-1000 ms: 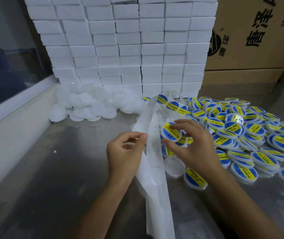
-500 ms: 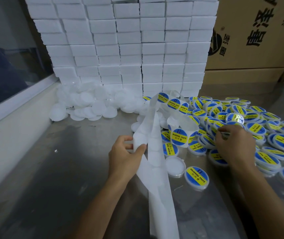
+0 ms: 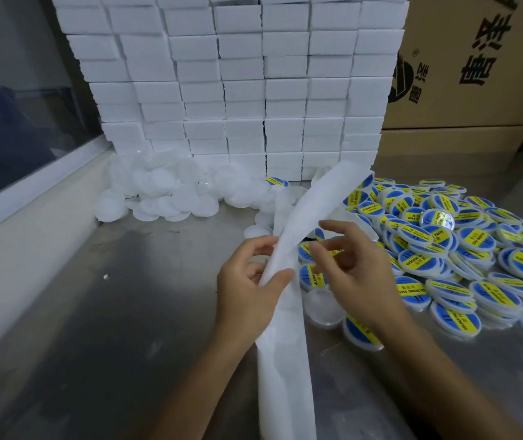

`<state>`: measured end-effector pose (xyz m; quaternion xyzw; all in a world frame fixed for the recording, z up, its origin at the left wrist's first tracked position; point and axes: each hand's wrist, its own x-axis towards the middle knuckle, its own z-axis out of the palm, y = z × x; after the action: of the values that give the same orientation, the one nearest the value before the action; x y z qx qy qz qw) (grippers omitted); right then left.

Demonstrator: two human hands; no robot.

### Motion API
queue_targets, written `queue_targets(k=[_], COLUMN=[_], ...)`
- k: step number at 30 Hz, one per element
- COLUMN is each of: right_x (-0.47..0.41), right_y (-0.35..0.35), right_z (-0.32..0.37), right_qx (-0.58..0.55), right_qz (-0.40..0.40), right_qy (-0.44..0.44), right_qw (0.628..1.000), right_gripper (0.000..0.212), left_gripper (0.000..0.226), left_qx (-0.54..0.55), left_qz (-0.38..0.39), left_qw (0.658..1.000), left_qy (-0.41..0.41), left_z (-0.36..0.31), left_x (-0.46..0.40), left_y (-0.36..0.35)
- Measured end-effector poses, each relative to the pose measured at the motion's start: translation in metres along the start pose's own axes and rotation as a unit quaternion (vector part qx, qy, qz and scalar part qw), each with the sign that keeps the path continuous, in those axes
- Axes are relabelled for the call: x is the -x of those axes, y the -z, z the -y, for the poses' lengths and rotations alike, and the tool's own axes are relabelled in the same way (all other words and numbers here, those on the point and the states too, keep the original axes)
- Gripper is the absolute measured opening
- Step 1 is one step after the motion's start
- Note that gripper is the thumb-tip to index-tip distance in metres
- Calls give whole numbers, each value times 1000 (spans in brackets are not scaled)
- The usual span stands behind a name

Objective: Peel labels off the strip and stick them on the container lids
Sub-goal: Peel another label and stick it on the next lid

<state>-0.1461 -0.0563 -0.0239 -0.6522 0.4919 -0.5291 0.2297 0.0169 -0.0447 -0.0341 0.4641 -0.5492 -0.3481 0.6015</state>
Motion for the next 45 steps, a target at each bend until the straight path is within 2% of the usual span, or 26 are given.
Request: queue_targets(k=[4, 10, 14, 16, 18, 20, 23, 25, 28, 35, 40, 45], right_x=[6, 3, 2, 2, 2, 3, 5, 7, 8, 7, 3, 3], right_y=[-20, -19, -17, -17, -16, -17, -20, -21, -21, -22, -17, -16], right_z=[5, 5, 7, 7, 7, 6, 6, 5, 2, -3, -1, 1], right_qx=[-164, -253, -285, -312, -325, -300, -182, -60, 71, 136, 172, 185], right_qz=[38, 11, 33, 51, 69, 70, 22, -28, -58, -51, -36, -15], right_qy=[-61, -100, -118, -126, -131, -128, -98, -9, 123, 228, 285, 285], right_qw=[984, 962, 951, 940, 934, 943, 978, 998, 988, 963, 942, 941], right_gripper=[31, 36, 42, 44, 45, 45, 46, 40, 20, 13, 13, 12], left_gripper=[38, 51, 48, 42, 34, 23, 18, 25, 37, 14, 27, 29], left_qx=[-14, -21, 88, 144, 190, 210, 210, 150, 77, -64, -173, -205], left_qz=[30, 57, 34, 22, 43, 58, 32, 7, -5, -5, 8, 33], left_qw=[998, 997, 994, 981, 964, 958, 963, 980, 995, 996, 968, 959], left_qy=[-52, -50, 47, 128, 181, 187, 167, 128, 70, -63, -179, -190], left_z=[-1, -1, -2, -2, -2, -1, -2, -1, 1, 14, 9, 6], left_x=[5, 6, 5, 1, -1, -1, -1, -2, -2, -2, 0, 0], left_y=[-7, -8, -10, -8, -6, -6, -3, -2, -2, -5, -4, 0])
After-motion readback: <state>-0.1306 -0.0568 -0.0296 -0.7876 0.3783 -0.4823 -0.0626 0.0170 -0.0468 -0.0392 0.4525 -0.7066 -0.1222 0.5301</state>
